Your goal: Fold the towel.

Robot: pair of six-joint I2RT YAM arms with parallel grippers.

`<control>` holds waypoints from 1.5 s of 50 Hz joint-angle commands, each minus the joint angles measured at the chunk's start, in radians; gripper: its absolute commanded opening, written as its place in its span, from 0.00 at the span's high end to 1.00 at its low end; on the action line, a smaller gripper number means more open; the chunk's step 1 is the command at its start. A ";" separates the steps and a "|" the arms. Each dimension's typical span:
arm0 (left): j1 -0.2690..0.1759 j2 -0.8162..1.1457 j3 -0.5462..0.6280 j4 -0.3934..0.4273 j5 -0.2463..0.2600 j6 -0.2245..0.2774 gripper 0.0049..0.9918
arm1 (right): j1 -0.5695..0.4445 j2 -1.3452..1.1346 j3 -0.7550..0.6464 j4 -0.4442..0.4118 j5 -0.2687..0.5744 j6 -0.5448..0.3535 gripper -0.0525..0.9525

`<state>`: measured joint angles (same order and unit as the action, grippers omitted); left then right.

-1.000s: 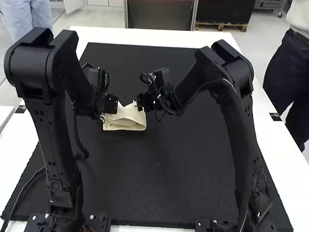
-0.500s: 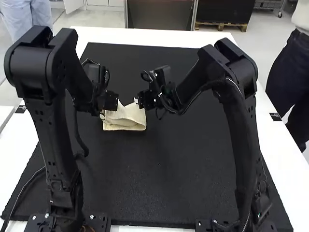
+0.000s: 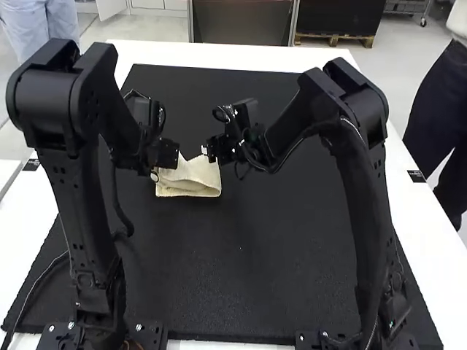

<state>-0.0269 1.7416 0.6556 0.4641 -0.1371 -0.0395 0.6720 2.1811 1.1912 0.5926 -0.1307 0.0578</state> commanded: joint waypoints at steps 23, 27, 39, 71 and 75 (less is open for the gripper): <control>0.021 -0.225 -0.142 -0.104 0.042 0.027 0.05 | -0.009 0.017 0.054 0.010 0.014 0.002 0.06; 0.019 -0.226 -0.151 -0.074 0.037 0.030 0.05 | -0.014 0.017 0.053 0.010 0.014 0.002 0.06; 0.021 -0.152 -0.126 -0.031 0.036 0.029 0.05 | -0.015 0.016 0.047 0.010 0.014 0.002 0.06; 0.101 -0.002 -0.151 0.019 0.051 0.052 0.05 | -0.061 0.006 0.041 0.012 0.011 -0.001 0.06; 0.101 -0.001 -0.154 0.018 0.053 0.052 0.05 | -0.061 0.006 0.042 0.010 0.011 -0.001 0.06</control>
<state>0.0601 1.7237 0.5117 0.4801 -0.0746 -0.0078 0.6170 2.1857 1.2182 0.5938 -0.1261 0.0570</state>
